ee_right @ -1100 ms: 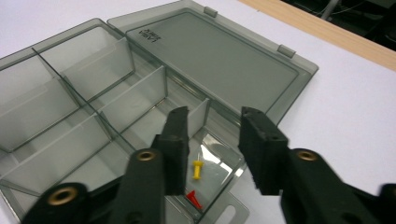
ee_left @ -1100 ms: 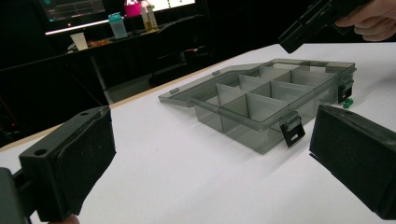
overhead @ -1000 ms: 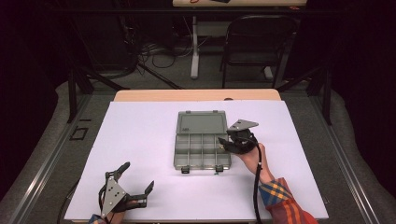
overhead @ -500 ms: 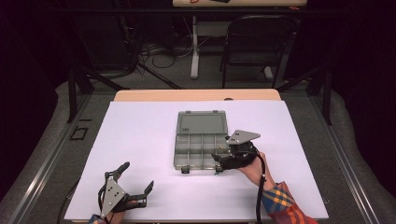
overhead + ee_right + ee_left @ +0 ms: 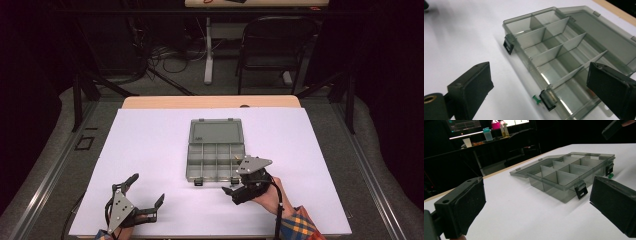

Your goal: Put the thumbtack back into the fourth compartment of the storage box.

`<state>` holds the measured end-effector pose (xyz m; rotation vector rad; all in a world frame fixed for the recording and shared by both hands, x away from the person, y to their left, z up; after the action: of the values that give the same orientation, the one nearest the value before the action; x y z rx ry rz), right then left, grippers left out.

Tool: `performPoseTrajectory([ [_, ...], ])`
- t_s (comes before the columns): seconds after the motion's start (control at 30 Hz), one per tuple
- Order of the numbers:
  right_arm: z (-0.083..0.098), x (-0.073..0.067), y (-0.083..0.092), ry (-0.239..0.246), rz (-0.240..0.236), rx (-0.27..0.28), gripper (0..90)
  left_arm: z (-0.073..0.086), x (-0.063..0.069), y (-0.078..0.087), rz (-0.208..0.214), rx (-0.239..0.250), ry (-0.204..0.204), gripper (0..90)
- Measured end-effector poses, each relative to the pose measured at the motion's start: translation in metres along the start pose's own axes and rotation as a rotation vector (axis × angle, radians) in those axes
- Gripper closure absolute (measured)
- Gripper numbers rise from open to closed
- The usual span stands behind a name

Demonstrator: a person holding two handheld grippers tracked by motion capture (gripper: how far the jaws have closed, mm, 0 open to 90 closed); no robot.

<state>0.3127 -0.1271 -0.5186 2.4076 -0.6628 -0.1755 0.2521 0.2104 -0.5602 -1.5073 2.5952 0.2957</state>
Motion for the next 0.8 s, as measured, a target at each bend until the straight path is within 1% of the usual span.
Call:
performPoseTrajectory([
  [0.23,0.009,-0.014,-0.002,0.017,-0.021,-0.024,5.3,0.0,0.0,0.0,-0.001,0.0,0.0,0.4],
  [0.27,0.012,-0.019,-0.003,0.03,-0.025,-0.025,9.0,0.0,0.0,0.0,-0.001,0.0,0.001,0.4],
  [0.33,0.013,-0.02,-0.003,0.033,-0.026,-0.028,10.8,0.0,0.0,0.0,-0.001,0.0,0.0,0.4],
  [0.4,0.017,-0.025,-0.006,0.045,-0.035,-0.036,17.2,0.0,0.0,0.0,-0.001,0.0,0.001,0.4],
  [0.43,0.017,-0.025,-0.006,0.045,-0.035,-0.036,17.2,0.0,0.0,0.0,-0.001,-0.001,-0.001,0.4],
  [0.57,0.021,-0.026,-0.01,0.052,-0.052,-0.047,24.1,0.0,0.0,0.0,-0.001,-0.001,0.0,0.4],
  [0.6,0.023,-0.026,-0.012,0.059,-0.069,-0.056,27.3,0.0,0.0,0.0,-0.001,0.0,0.002,0.4],
  [0.67,0.024,-0.026,-0.014,0.066,-0.074,-0.061,28.9,0.0,0.0,0.0,0.0,0.0,0.002,0.4],
  [0.8,0.029,-0.026,-0.022,0.081,-0.096,-0.093,33.0,0.0,0.0,0.0,0.002,-0.002,0.0,0.4],
])
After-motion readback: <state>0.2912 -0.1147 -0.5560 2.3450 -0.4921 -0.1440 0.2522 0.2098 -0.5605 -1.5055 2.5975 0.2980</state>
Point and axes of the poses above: each handheld gripper's, and its own axes: y roughly backward along the jaws, z roughly out of its underside, x roughly to its right, the point moved 3 cm from there along -y, roughly forward along the jaws, and after that the axes turned 5 degrees about -z, right-handed, at the moved point
